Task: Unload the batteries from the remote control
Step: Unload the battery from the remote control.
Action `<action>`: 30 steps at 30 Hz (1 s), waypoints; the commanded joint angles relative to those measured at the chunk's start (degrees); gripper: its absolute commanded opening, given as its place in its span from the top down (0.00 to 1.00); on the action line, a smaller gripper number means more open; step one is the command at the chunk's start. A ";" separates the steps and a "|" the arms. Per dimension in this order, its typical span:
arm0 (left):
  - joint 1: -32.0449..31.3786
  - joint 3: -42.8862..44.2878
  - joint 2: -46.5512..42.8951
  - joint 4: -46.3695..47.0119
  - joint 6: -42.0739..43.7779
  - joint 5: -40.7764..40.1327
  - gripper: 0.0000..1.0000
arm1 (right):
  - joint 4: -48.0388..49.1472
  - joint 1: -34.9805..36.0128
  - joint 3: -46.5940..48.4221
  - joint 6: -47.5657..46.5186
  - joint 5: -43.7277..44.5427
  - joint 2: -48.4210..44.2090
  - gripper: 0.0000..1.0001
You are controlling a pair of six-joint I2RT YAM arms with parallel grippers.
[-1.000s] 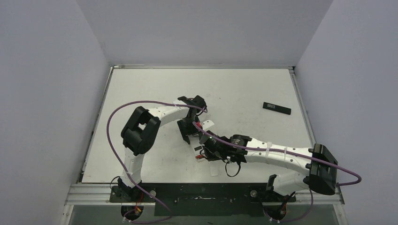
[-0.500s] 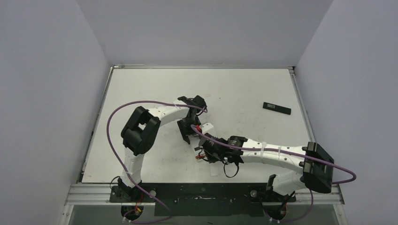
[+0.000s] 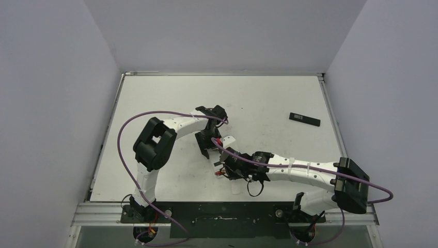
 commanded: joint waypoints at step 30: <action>0.19 -1.31 1.03 3.15 -0.93 -2.17 1.00 | 0.14 0.10 2.36 0.61 -0.82 -5.20 0.95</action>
